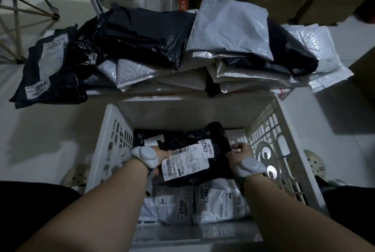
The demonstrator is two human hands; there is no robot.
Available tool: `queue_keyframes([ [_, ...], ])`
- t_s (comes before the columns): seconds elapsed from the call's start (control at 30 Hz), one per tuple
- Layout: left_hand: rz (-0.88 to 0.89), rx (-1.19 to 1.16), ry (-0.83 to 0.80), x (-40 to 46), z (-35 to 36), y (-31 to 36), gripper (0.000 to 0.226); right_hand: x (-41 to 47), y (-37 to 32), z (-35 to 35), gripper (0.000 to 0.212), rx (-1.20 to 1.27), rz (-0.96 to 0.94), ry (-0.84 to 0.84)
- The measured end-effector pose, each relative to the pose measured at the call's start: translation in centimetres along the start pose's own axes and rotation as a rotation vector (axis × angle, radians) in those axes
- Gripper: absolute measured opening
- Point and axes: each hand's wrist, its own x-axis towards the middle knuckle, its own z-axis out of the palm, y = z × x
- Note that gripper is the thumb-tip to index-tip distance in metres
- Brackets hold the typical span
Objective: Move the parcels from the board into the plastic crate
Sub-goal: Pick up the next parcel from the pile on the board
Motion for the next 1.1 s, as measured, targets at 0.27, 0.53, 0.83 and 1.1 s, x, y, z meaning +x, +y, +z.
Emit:
queue_keyframes([
  [0.27, 0.169, -0.212, 0.26, 3.0, 1.0, 0.3, 0.024, 1.5, 0.2, -1.2, 0.031, -0.138, -0.064, 0.036],
  [0.53, 0.134, -0.147, -0.024, 4.7, 4.0, 2.8, 0.022, 3.9, -0.2, -3.2, 0.032, -0.296, 0.105, -0.02],
  [0.83, 0.067, 0.075, -0.131, 5.5, 7.3, 8.4, 0.044, 6.7, -0.7, -3.6, 0.04, -0.506, 0.097, 0.053],
  [1.1, 0.284, 0.547, 0.041, 6.9, 7.7, 8.1, 0.055, 6.8, -0.5, -2.7, 0.052, -0.497, -0.047, 0.212],
])
